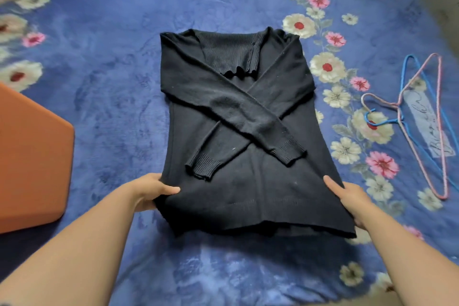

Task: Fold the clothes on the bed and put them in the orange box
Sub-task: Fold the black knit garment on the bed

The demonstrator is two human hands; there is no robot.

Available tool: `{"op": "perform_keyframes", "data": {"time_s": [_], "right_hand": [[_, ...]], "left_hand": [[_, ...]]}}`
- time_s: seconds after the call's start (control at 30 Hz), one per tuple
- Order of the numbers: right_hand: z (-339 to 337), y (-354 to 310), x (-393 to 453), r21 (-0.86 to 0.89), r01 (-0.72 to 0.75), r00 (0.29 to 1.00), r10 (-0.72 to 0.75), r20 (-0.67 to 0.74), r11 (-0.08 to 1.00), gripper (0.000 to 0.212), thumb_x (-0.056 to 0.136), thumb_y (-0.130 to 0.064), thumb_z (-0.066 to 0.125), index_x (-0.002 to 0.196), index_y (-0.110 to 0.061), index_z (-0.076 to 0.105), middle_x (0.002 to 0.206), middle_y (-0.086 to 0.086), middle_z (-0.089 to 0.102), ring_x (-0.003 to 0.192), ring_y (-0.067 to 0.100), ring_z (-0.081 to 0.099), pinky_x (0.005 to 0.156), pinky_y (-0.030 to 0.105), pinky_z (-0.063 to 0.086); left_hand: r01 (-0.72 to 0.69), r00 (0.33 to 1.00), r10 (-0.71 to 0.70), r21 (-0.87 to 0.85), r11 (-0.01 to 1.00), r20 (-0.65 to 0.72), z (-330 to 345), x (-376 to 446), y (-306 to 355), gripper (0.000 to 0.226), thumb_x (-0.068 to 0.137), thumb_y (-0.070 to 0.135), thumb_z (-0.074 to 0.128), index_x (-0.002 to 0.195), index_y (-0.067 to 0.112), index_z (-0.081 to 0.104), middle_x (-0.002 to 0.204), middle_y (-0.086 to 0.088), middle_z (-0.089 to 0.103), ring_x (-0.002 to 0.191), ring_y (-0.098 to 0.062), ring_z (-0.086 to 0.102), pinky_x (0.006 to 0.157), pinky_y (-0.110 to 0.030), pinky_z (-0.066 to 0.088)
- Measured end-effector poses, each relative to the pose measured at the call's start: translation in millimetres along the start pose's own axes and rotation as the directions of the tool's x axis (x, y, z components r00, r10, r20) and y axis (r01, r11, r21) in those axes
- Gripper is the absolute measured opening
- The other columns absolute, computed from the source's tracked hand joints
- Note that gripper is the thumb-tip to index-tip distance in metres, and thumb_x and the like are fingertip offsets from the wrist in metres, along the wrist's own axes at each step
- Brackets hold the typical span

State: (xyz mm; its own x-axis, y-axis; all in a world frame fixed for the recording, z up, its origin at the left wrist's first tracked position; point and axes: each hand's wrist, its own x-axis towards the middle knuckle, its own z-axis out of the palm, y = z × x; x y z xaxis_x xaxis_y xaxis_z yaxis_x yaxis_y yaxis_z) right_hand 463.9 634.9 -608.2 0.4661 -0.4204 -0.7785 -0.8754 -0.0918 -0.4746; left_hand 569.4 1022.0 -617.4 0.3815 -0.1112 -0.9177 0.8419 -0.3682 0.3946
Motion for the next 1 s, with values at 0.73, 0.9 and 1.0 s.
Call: {"op": "perform_keyframes", "data": {"time_s": [0.73,0.9,1.0], "right_hand": [[-29.6,-160.8,46.7,0.77,0.048,0.977,-0.189,0.096,0.636,0.031,0.057,-0.037,0.084,0.051,-0.009,0.072,0.06,0.002,0.069,0.052,0.014,0.067,0.046,0.024,0.054],[-26.9,-246.1,109.2,0.754,0.152,0.957,-0.285,0.049,0.639,0.026,0.078,-0.039,0.067,0.068,-0.015,0.07,0.062,0.002,0.068,0.058,0.016,0.067,0.049,0.023,0.055],[-18.6,-295.7,148.4,0.814,0.169,0.944,-0.328,0.028,0.556,0.038,0.098,-0.036,0.036,0.085,-0.014,0.065,0.07,0.001,0.07,0.068,0.018,0.067,0.055,0.025,0.056]], "left_hand": [[-0.204,0.977,0.204,-0.538,0.818,-0.061,-16.4,-5.9,148.6,0.031,0.1,0.025,0.035,0.088,0.008,0.057,0.058,-0.004,0.069,0.047,-0.013,0.065,0.038,-0.024,0.051],[-0.295,0.954,0.279,-0.543,0.786,-0.114,-35.0,38.0,231.1,0.032,0.1,0.023,0.033,0.086,0.006,0.057,0.057,-0.004,0.068,0.047,-0.013,0.065,0.04,-0.023,0.051],[-0.428,0.896,0.368,-0.703,0.568,-0.248,-53.0,75.6,291.9,0.035,0.102,0.026,0.028,0.112,0.002,0.052,0.082,-0.008,0.071,0.073,-0.014,0.07,0.067,-0.028,0.057]]}}
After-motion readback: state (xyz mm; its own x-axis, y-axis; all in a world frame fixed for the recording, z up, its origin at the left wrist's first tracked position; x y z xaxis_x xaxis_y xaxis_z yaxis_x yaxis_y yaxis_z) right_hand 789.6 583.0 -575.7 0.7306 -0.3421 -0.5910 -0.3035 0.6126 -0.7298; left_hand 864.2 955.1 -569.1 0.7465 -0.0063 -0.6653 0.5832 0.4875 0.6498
